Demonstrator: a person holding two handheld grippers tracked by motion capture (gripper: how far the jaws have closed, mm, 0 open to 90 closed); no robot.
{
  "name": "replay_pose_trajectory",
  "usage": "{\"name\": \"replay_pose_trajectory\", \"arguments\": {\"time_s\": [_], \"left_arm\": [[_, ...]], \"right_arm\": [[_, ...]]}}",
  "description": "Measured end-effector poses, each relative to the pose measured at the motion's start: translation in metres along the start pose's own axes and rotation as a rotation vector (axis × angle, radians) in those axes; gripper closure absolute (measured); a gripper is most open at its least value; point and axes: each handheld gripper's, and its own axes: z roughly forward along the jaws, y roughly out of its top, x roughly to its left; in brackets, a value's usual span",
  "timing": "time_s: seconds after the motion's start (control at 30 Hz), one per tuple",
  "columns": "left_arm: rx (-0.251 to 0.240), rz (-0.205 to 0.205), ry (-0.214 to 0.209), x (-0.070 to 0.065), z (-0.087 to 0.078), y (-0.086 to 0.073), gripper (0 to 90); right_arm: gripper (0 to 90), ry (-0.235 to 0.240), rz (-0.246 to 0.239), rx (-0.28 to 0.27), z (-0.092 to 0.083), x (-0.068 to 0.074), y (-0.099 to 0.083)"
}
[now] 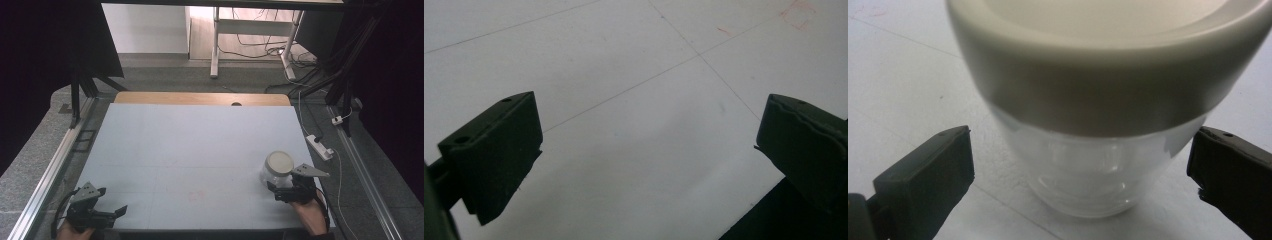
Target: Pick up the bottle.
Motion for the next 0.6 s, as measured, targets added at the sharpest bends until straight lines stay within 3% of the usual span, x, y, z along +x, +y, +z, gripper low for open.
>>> {"name": "replay_pose_trajectory", "arguments": {"time_s": [0.6], "left_arm": [[0.004,-0.003,-0.002,0.000,0.001,0.000,0.0]], "right_arm": [[0.0,0.032,-0.044,0.013,0.020,-0.008,0.004]]}}
